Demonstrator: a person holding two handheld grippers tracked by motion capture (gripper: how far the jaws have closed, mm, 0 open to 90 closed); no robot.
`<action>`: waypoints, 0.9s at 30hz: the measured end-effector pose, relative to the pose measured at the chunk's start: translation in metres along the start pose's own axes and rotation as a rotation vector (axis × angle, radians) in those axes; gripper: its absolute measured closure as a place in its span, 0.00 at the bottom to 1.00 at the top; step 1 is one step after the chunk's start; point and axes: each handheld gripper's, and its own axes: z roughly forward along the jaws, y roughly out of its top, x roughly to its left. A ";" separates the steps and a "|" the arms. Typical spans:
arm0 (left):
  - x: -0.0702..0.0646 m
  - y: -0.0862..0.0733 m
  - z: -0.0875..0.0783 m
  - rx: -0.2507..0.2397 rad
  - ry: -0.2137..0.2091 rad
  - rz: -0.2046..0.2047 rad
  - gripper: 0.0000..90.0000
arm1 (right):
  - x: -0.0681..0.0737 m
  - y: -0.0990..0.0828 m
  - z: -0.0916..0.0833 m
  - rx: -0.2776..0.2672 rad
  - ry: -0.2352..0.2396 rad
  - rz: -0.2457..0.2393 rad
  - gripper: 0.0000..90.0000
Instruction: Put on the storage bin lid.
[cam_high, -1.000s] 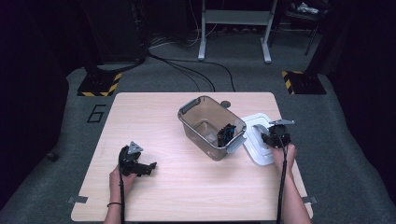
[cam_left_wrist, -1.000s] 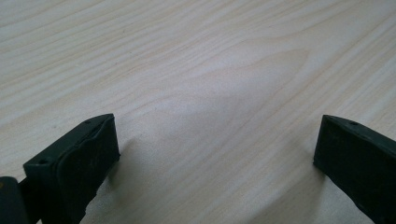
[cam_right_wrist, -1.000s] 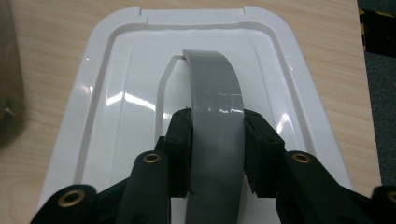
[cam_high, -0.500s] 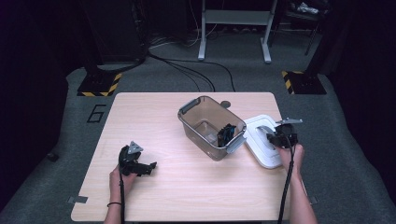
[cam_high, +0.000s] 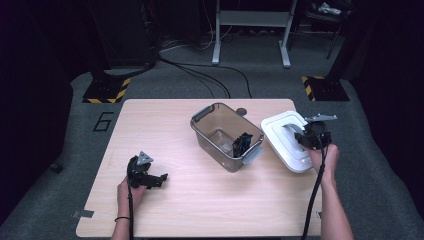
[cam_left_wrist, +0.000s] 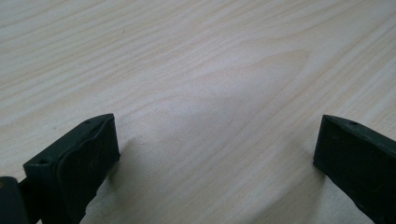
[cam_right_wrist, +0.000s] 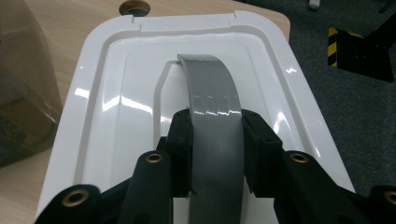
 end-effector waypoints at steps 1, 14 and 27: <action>0.000 0.000 0.000 0.000 0.000 -0.001 0.00 | 0.000 0.004 -0.004 -0.002 -0.005 -0.008 0.74; 0.000 0.000 0.000 0.000 0.000 0.000 0.00 | 0.007 0.039 -0.033 -0.045 -0.020 -0.056 0.74; 0.000 0.000 0.000 0.000 0.000 -0.001 0.00 | 0.023 0.069 -0.055 -0.080 -0.013 -0.108 0.74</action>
